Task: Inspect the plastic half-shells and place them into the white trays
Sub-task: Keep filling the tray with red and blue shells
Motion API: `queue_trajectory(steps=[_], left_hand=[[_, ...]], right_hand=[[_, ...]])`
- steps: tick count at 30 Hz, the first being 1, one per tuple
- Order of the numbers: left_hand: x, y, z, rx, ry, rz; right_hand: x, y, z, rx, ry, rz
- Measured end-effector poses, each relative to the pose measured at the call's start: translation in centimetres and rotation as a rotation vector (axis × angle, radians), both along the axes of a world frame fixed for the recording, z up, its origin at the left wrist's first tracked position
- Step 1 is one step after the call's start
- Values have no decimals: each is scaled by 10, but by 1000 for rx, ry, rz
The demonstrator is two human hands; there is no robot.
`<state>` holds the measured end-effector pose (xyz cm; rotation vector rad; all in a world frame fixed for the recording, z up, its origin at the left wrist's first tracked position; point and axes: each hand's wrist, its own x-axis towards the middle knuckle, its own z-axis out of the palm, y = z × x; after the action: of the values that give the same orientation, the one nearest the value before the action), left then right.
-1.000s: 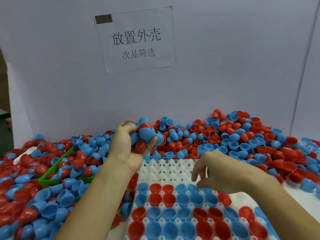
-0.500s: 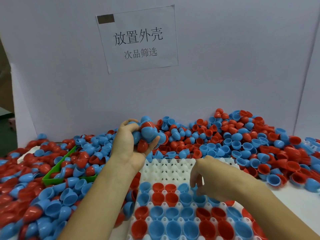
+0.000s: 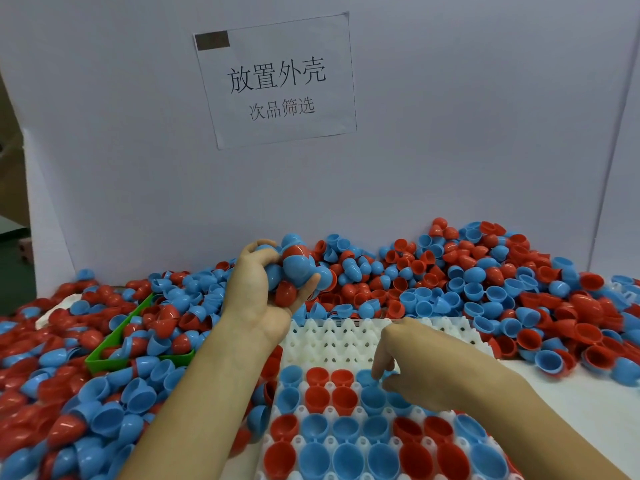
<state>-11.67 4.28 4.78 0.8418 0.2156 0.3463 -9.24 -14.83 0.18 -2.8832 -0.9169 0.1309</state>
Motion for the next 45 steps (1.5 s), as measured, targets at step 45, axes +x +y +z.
queue_trajectory(steps=[45], left_hand=[[1,1,-3,11,0,-14]], right_hand=[[17,-15,-5,42,106,-2]])
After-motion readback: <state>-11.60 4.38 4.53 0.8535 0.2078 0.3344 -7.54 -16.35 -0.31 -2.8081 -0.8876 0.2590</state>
